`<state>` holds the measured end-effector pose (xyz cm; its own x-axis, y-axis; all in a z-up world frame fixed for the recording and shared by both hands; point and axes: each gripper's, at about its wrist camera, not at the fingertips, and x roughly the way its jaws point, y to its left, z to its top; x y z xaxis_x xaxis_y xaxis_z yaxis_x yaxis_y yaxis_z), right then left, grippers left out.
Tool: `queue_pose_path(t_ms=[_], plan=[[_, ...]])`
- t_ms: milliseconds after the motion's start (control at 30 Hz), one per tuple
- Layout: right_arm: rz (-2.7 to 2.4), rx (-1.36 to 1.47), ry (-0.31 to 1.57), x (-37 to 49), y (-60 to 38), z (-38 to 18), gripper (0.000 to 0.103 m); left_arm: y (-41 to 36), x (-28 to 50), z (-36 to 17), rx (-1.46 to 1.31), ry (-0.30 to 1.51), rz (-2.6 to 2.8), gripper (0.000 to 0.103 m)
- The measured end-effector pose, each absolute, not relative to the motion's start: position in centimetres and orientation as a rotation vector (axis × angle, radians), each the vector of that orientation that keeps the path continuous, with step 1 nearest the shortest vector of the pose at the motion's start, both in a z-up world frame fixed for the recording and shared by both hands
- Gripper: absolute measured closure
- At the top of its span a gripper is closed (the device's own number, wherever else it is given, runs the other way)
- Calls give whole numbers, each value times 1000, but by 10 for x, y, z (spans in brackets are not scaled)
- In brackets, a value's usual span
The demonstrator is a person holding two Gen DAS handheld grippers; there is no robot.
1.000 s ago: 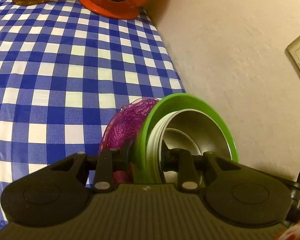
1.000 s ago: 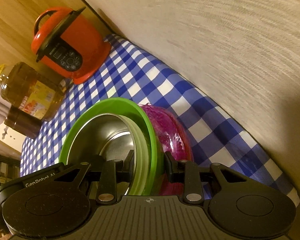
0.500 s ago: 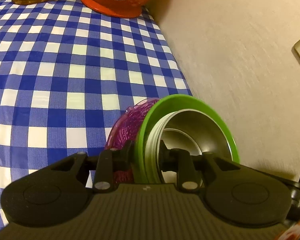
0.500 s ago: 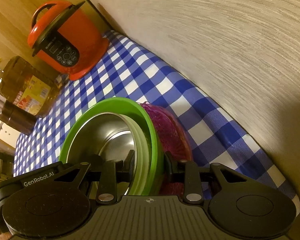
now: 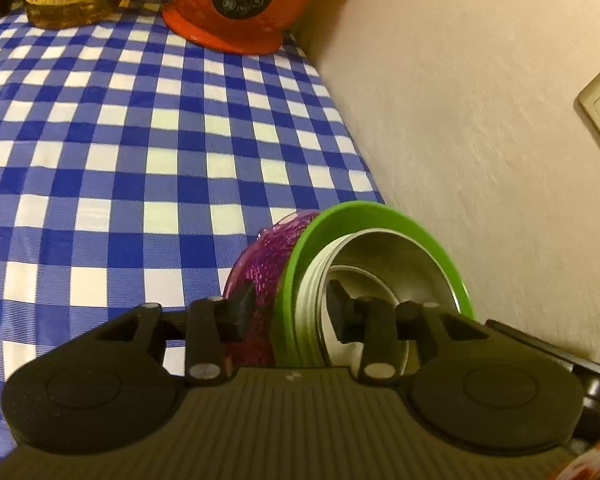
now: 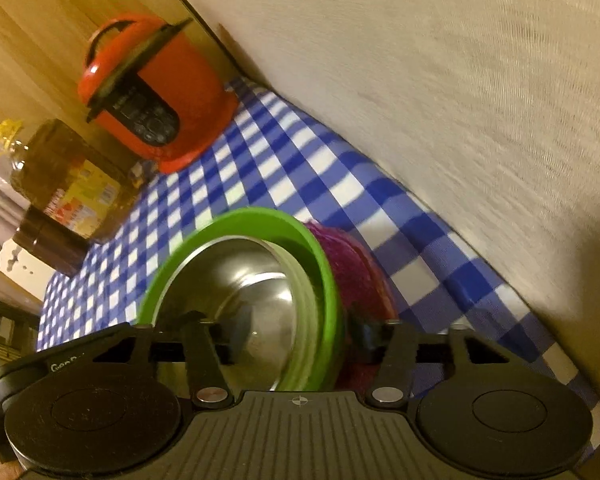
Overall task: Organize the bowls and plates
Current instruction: 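Lower the bowl stack onto the pink plate stack with both tools, then open both tools and pull them back from the stack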
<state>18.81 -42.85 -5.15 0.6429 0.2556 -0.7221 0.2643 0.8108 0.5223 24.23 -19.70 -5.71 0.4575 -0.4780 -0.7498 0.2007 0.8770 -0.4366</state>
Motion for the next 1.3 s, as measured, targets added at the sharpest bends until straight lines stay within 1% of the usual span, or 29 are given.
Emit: queue_pose_path(t_ms=[133,200,233,300,367,467,567,900,1300], plan=[[1,623,869,183,-425,-43,43,-197,235,-48,-291,972,-426,58],[-1,617,857,179,-425,-39,41,-196,229,-42,-286,952,-416,49],[-1,617,853,177,-424,-37,41,-196,226,-39,-284,943,-411,48],[-6,615,846,172,-424,-32,40,-193,219,-33,-282,928,-405,41],[-7,616,841,168,-424,-28,40,-191,212,-26,-276,911,-398,37],[-6,619,829,160,-423,-20,39,-188,203,-18,-265,893,-389,34],[-5,615,818,151,-422,-11,39,-183,192,-10,-257,876,-366,27],[-1,601,789,117,-418,12,39,-168,156,4,-233,856,-338,23],[10,572,801,75,-414,18,38,-152,108,15,-203,823,-279,20]])
